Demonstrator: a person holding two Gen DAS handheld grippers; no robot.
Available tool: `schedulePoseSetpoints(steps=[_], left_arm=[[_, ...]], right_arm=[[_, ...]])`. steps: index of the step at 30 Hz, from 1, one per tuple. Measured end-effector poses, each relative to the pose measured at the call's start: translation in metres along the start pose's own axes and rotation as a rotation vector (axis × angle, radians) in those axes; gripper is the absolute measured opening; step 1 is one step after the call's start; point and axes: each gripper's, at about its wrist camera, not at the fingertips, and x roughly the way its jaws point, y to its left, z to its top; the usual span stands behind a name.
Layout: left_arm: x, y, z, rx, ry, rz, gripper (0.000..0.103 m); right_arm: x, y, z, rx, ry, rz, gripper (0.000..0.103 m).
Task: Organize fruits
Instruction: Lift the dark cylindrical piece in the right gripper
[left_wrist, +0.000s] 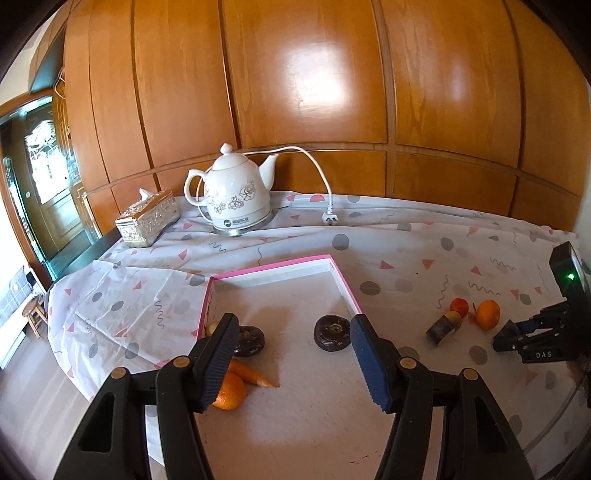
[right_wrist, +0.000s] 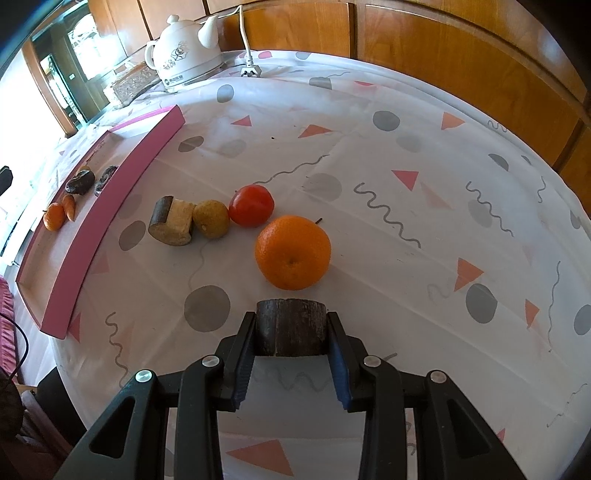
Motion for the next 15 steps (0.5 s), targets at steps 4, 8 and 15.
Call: schedulePoseSetpoints(steps=[4, 8, 15], left_arm=[[-0.004, 0.0, -0.001, 0.002, -0.006, -0.003, 0.065], [-0.006, 0.0, -0.002, 0.003, -0.007, -0.003, 0.066], [-0.013, 0.003, -0.005, -0.005, -0.015, -0.003, 0.067]], right_arm=[[-0.001, 0.0, -0.001, 0.001, -0.001, -0.009, 0.036], [-0.002, 0.0, -0.001, 0.007, -0.002, -0.016, 0.036], [-0.003, 0.0, -0.001, 0.012, -0.002, -0.031, 0.036]])
